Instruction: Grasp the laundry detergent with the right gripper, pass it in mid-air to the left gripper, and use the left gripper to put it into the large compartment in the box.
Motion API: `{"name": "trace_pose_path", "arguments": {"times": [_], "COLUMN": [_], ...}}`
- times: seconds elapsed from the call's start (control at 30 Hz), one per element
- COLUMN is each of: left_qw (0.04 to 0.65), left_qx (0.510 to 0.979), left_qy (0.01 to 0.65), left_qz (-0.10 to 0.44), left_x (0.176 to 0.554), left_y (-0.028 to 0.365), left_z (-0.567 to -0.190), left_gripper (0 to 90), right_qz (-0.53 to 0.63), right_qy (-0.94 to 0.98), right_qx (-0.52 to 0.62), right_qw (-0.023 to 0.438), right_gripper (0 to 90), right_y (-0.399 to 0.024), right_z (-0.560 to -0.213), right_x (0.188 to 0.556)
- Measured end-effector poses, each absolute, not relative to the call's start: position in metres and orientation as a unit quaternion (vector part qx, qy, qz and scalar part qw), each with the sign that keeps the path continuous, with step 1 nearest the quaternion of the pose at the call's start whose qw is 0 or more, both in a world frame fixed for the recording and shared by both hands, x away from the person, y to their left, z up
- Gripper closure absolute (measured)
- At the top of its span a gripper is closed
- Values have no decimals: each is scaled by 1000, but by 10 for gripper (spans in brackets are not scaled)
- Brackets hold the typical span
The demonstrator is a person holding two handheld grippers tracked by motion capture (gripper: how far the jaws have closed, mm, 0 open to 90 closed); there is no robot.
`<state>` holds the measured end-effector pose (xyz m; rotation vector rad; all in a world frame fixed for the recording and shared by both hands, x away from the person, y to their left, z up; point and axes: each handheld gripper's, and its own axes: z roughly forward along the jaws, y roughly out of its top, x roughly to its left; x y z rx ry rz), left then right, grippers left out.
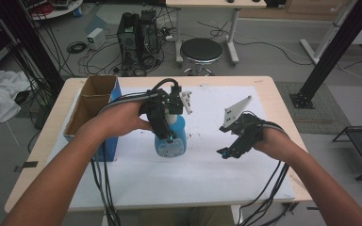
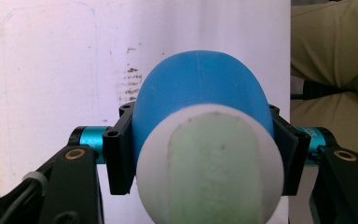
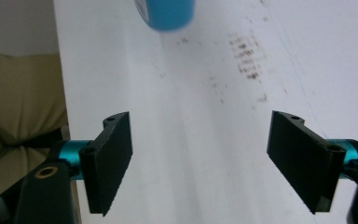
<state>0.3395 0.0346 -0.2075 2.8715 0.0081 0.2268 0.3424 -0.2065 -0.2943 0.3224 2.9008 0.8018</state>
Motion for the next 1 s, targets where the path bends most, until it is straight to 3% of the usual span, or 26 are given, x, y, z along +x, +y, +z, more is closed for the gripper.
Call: {"name": "trace_pose_path", "arguments": {"times": [0.03, 0.4, 0.43, 1.0], "left_qw": [125, 124, 123, 105], "left_qx": [989, 988, 988, 981], "left_qy": [1, 24, 28, 123], "left_qz": [77, 88, 88, 105], "left_x": [340, 346, 347, 357], "left_y": [35, 42, 42, 61], "left_z": [-207, -199, -198, -170], "left_gripper": [375, 376, 376, 375], "right_qz": [254, 198, 195, 149], "right_qy": [959, 973, 973, 977], "right_qx": [110, 110, 105, 142], "right_qw": [60, 54, 69, 49], "right_gripper": [12, 13, 13, 14], "right_y": [-209, -239, -242, -276], "right_z": [-294, -284, -284, -272], "right_x": [343, 340, 342, 348]}}
